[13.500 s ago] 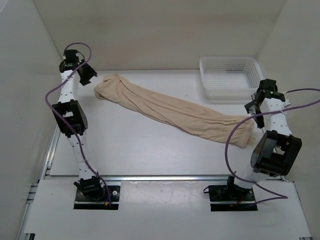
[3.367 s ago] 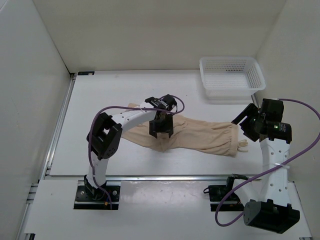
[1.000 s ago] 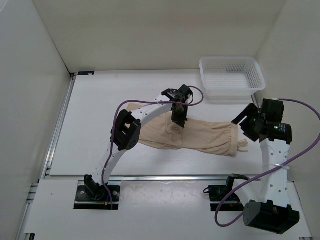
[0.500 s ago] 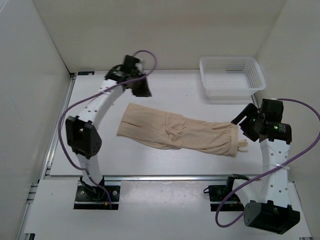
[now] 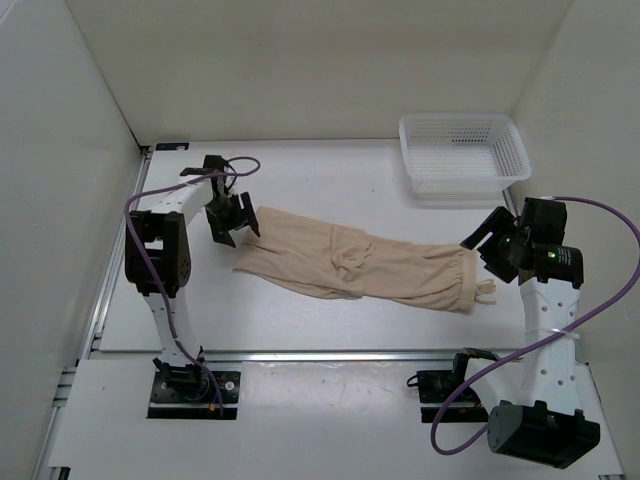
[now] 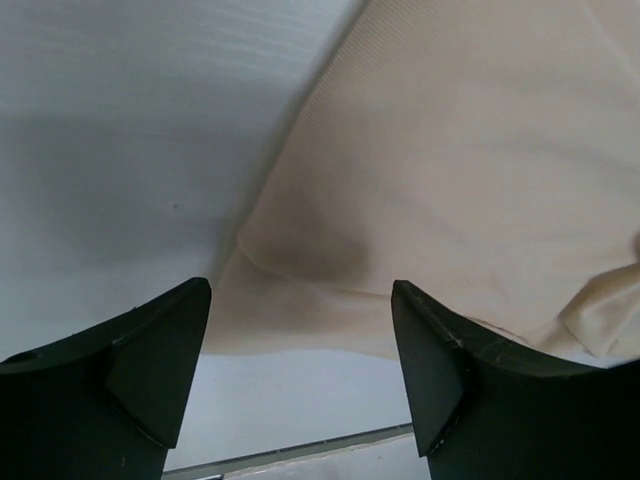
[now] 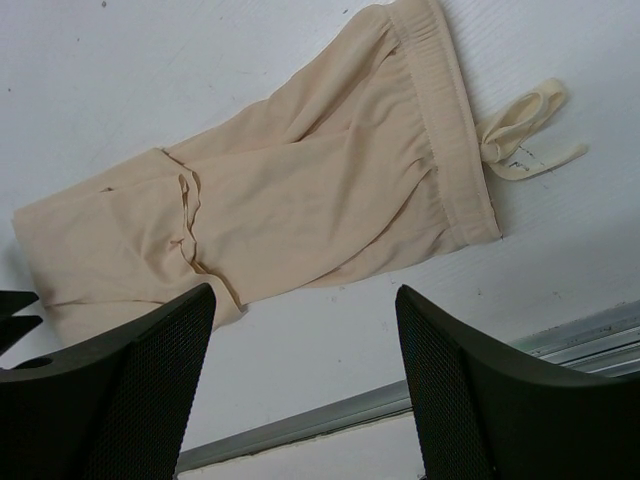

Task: Fold and stack the trousers
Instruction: Fold the trousers

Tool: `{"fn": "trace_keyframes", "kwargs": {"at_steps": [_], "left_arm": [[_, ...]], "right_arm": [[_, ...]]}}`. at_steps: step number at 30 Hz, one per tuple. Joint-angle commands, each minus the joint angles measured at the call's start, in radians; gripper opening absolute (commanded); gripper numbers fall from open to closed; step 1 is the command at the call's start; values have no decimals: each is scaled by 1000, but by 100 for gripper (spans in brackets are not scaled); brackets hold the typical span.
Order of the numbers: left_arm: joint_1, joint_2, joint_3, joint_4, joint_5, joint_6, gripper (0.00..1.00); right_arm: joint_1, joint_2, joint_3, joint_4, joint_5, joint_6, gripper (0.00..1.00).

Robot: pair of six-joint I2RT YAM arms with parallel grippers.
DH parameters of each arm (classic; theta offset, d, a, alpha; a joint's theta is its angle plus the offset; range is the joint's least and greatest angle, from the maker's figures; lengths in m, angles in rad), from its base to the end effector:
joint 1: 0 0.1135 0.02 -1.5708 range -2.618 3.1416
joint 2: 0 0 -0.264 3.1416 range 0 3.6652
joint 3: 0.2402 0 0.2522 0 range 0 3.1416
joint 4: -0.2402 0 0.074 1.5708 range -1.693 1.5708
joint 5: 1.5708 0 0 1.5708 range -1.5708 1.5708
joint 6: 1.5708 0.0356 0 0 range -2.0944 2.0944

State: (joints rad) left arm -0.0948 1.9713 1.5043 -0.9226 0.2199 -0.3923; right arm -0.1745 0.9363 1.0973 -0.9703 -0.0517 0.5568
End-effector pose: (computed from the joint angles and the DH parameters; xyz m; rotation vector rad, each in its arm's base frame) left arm 0.3858 -0.0445 0.1929 -0.4141 2.9661 -0.3865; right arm 0.1690 -0.0279 0.3453 0.8323 2.2430 0.2427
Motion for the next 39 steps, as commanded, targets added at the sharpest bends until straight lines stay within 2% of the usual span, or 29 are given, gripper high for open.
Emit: {"fn": "trace_keyframes", "kwargs": {"at_steps": [1, 6, 8, 10, 11, 12, 16, 20, 23, 28, 34, 39], "left_arm": [[21, 27, 7, 34, 41, 41, 84], [21, 110, 27, 34, 50, 61, 83], [21, 144, 27, 34, 91, 61, 69], [21, 156, 27, 44, 91, 61, 49], [12, 156, 36, 44, 91, 61, 26], [12, 156, 36, 44, 91, 61, 12], [23, 84, 47, 44, 44, 29, 10], [108, -40, 47, 22, -48, 10, 10], [182, -94, 97, -25, -114, 10, 10], [218, -155, 245, -133, -285, 30, 10], [135, -209, 369, -231, -326, 21, 10], [-6, -218, 462, -271, -315, -34, 10]], "right_arm": [[6, -14, -4, 7, -17, -20, 78], [6, -14, -4, 7, -17, -20, 78], [6, -14, -4, 7, -17, -20, 78], [6, -5, 6, 7, -17, -20, 78], [6, -5, 6, 7, -17, -20, 78], [6, -5, 6, 7, -17, -20, 78], [6, -5, 6, 7, -8, -20, 78], [6, -5, 6, -2, -8, -20, 78], [6, -14, 6, -2, -8, -20, 78], [6, -14, 6, -2, -17, -20, 78], [6, -14, 6, -2, -8, -29, 78], [6, -14, 6, -2, -8, -29, 78]]}}
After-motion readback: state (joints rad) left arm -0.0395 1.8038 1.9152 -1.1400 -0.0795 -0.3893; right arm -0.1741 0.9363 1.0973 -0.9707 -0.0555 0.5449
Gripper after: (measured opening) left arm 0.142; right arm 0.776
